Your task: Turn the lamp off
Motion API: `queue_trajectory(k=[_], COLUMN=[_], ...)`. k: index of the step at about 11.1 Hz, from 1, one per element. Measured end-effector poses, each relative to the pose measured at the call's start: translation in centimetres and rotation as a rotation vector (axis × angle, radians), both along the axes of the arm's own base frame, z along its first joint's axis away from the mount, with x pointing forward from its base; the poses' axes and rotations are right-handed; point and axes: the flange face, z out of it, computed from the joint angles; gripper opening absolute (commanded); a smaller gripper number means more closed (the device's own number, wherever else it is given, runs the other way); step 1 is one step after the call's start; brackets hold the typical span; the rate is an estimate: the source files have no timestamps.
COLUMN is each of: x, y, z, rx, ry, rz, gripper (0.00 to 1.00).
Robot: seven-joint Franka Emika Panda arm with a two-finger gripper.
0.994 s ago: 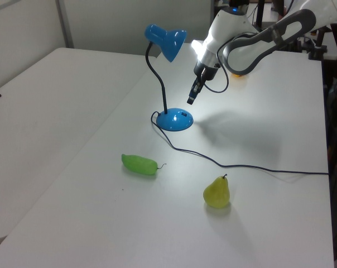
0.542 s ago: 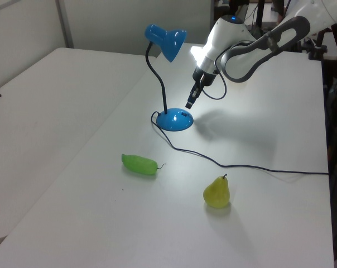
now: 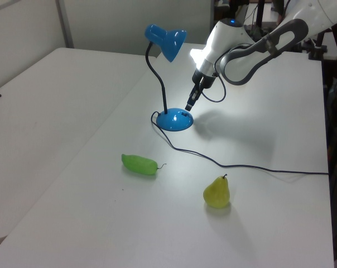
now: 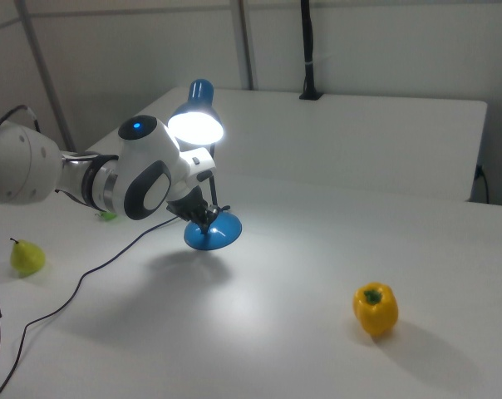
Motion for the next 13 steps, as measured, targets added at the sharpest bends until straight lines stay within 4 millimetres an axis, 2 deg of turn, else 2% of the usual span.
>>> queue_trajectory(k=[7, 13], x=[0.4, 0.3], y=[0.6, 0.6], z=[-1.2, -1.4], rx=[0.001, 0.001], ry=[-0.034, -0.031], rz=[0.007, 0.007], gripper=[0.00, 0.00])
